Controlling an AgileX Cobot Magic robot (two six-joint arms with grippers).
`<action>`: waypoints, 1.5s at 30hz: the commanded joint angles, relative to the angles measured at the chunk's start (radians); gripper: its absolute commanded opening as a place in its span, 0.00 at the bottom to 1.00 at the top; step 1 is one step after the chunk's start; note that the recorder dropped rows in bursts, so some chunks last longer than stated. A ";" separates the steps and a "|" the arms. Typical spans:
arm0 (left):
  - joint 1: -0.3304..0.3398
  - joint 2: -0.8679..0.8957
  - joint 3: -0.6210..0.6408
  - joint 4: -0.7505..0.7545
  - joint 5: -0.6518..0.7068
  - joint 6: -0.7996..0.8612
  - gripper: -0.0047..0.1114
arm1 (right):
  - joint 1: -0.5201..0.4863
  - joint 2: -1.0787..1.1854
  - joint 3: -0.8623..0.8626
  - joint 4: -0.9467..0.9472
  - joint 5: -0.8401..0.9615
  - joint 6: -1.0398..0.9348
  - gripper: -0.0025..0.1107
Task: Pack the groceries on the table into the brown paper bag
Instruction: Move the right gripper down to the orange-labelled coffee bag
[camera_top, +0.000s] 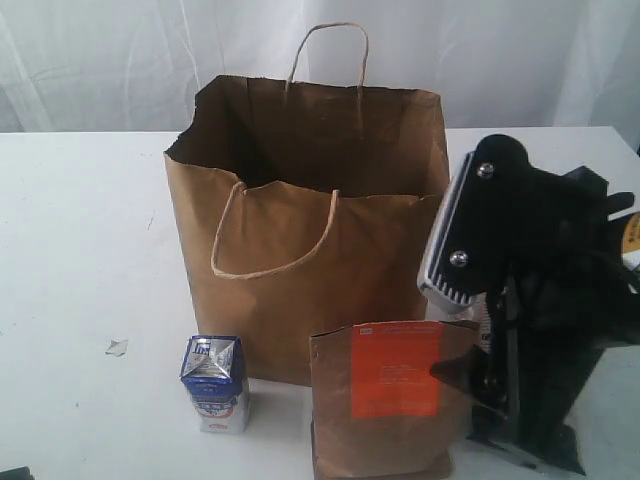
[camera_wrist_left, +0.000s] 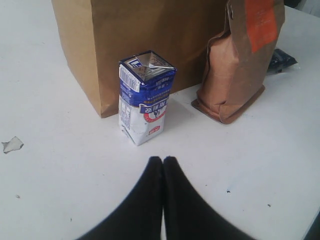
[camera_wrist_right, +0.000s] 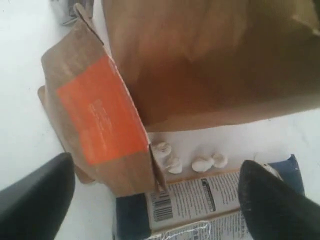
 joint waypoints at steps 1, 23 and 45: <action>0.000 -0.005 0.003 -0.007 0.005 0.000 0.04 | -0.001 0.040 0.007 -0.003 -0.060 -0.023 0.74; 0.000 -0.005 0.003 -0.007 0.005 0.000 0.04 | -0.001 0.129 0.007 0.288 0.031 -0.132 0.48; 0.000 -0.005 0.003 -0.007 0.005 0.000 0.04 | -0.001 0.199 0.007 0.332 0.025 -0.125 0.02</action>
